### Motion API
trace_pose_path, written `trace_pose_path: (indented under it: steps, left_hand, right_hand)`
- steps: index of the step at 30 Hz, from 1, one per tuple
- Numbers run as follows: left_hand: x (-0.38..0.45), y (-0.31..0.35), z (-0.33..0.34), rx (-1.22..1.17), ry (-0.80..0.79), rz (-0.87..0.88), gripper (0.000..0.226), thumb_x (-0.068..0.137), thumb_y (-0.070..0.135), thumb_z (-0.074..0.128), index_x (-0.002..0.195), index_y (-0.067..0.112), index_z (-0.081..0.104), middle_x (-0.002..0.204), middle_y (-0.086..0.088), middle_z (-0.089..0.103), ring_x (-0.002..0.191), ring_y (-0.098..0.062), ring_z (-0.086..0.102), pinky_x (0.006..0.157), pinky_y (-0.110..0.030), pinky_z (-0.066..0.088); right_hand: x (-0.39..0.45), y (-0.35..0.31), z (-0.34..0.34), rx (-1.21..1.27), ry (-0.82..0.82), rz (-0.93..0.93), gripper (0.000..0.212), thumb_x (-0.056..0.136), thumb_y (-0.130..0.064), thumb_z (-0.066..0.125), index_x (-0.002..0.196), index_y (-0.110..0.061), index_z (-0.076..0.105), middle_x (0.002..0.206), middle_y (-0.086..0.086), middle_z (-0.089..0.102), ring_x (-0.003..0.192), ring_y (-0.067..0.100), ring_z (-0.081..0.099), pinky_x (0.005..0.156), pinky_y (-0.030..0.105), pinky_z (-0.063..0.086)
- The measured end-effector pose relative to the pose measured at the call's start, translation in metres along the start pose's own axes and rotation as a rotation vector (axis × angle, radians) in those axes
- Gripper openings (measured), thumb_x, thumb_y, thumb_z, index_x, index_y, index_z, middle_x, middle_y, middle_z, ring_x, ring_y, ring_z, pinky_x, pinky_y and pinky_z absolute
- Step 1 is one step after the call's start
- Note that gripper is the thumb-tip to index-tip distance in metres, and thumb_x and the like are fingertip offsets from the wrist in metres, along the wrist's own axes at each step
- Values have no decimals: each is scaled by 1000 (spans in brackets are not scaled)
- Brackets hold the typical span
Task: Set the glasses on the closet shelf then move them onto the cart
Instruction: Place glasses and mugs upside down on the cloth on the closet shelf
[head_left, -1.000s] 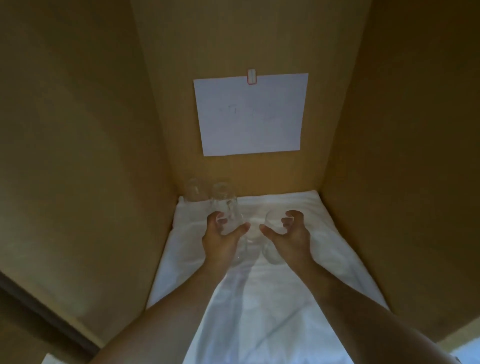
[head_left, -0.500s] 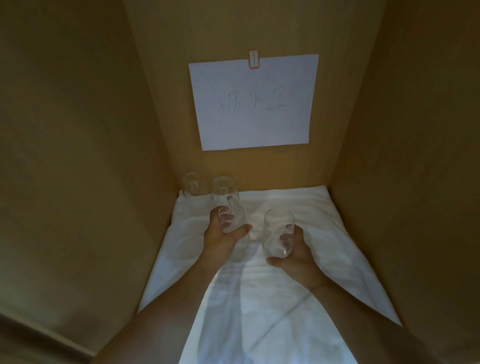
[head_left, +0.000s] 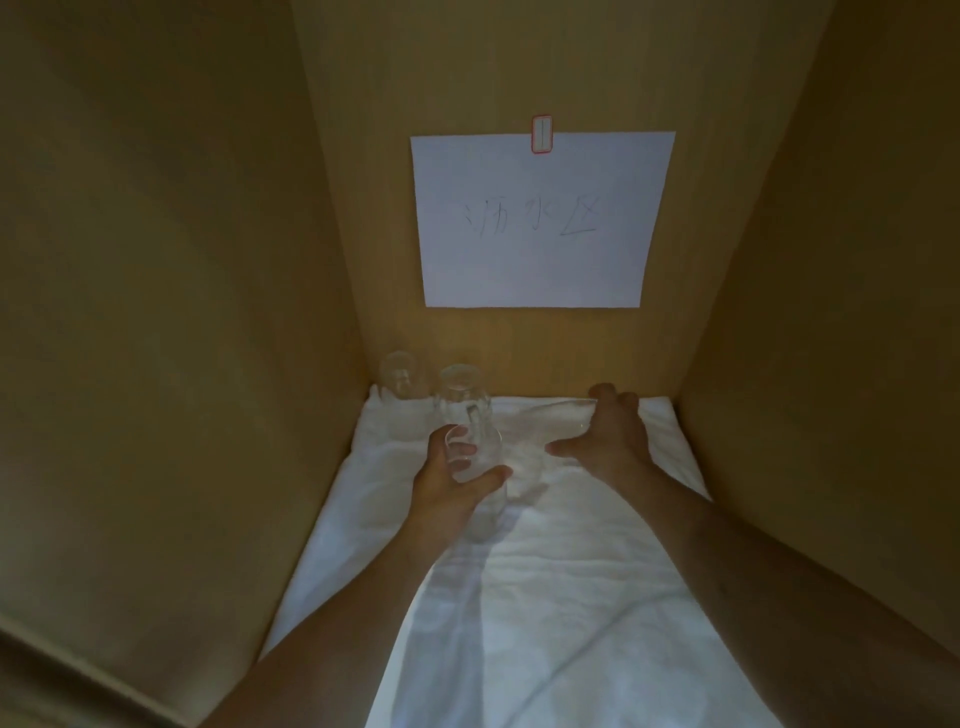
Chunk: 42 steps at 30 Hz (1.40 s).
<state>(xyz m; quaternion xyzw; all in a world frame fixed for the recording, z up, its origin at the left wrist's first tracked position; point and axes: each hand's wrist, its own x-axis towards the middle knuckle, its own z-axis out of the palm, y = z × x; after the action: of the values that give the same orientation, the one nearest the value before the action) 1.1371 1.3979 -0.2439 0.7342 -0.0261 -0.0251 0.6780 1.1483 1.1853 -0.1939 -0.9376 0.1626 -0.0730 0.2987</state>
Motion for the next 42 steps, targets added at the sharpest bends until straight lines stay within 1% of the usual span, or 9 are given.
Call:
trace_pose_path:
  steps: [4,6,12,17,24,32,34,38,42]
  left_hand:
    - [2,1,-3,29,-4,-2,75,54,51,88,116,43,47,118,9,60,112,-14,62,89,-26,54]
    - [4,0,-4,44,-5,-3,72,60,46,89,119,42,46,117,10,61,111,-13,63,88,-26,54]
    - [6,-3,-3,57,7,-9,73,66,37,91,125,36,47,117,8,62,109,-11,63,89,-27,55]
    - [8,-2,-6,49,2,-33,68,73,30,91,126,36,47,117,9,62,110,-7,63,80,-17,52]
    - [9,-1,-6,67,5,-41,69,75,32,90,128,37,46,118,12,62,108,-5,63,84,-20,53]
    - [9,-1,-5,90,-10,-38,70,75,34,90,129,35,46,119,10,61,109,-9,63,81,-17,52]
    - [9,1,-5,98,-10,-40,70,75,35,90,129,34,46,119,10,61,109,-10,63,78,-14,51]
    - [7,1,-4,175,16,-24,69,73,42,90,125,36,46,116,6,59,107,-14,60,90,-27,51]
    - [8,11,0,322,75,-30,72,66,55,89,120,38,45,106,5,58,95,-12,60,79,-24,48]
  right_hand:
    - [14,-16,8,-123,-50,-126,98,62,-28,96,145,-23,45,138,14,36,123,33,50,103,38,48]
    - [20,-23,13,-191,-81,-177,98,69,-23,92,151,-30,40,145,16,31,130,35,43,108,38,43]
    - [40,-33,31,-272,-59,-322,95,74,-9,87,152,-30,37,146,16,36,132,35,40,105,37,41]
    - [55,-41,43,-311,-65,-402,91,76,0,78,151,-30,38,148,16,36,133,37,40,106,39,41]
    - [70,-47,41,-359,-102,-473,89,78,-3,79,153,-25,37,148,20,36,136,37,40,110,39,36]
    - [58,-32,40,-320,-116,-414,108,85,-17,79,161,-33,5,166,18,-3,152,41,10,122,47,24]
    - [45,-26,38,-255,-28,-337,102,87,-25,78,161,-29,8,165,19,5,149,42,18,119,48,28]
    - [12,-9,41,-144,47,-175,82,90,-31,73,154,-15,25,150,19,32,135,38,40,107,45,41]
    - [-17,9,47,-93,32,-79,67,89,-35,73,144,-13,41,136,17,49,125,34,50,102,39,43]
